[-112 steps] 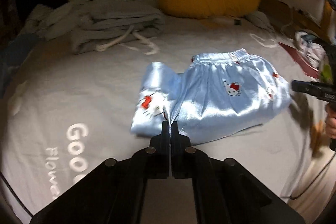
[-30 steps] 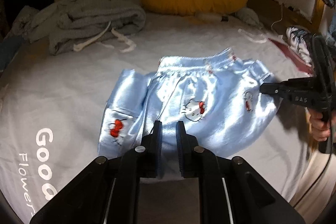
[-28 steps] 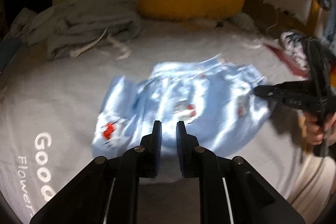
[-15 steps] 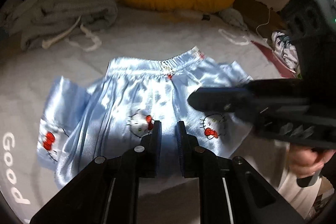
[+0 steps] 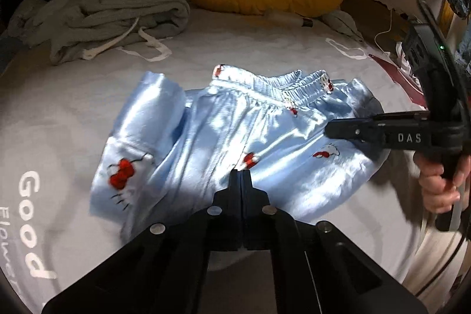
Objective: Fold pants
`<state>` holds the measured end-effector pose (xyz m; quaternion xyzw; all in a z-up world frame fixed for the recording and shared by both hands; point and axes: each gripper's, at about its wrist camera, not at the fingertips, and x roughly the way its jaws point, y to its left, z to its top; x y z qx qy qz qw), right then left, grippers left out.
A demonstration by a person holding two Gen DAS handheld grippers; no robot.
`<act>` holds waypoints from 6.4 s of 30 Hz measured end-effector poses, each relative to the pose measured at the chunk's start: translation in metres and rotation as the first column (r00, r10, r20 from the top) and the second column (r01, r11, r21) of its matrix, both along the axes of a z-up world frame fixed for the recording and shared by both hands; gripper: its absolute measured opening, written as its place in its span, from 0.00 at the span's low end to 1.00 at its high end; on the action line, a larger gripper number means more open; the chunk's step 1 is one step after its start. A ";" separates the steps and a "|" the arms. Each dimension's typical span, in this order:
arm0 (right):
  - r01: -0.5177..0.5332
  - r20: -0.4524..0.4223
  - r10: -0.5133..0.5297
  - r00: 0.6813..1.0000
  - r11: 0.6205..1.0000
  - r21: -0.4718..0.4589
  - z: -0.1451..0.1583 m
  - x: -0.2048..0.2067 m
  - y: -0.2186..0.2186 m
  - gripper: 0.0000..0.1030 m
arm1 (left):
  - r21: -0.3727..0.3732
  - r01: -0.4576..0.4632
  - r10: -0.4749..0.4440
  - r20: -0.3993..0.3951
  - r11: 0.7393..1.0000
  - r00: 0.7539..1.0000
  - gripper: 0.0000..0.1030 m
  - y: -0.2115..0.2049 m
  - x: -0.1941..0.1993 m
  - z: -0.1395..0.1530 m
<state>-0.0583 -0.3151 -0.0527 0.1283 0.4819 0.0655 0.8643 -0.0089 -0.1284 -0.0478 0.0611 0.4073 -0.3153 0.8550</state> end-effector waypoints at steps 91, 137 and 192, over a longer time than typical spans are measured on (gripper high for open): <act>-0.072 0.309 0.097 0.946 0.993 -0.093 0.047 -0.048 -0.007 0.09 | -0.102 -0.068 0.087 0.195 0.992 0.977 0.10 0.024 -0.004 0.035; 0.163 0.698 -0.051 0.714 0.982 -0.096 0.208 0.229 0.095 0.09 | -0.196 -0.285 0.346 0.537 0.938 0.770 0.10 0.091 0.238 0.178; 0.294 0.692 -0.141 0.708 0.950 -0.108 0.144 0.291 0.057 0.99 | -0.243 -0.346 0.422 0.557 0.906 0.715 0.99 0.132 0.279 0.145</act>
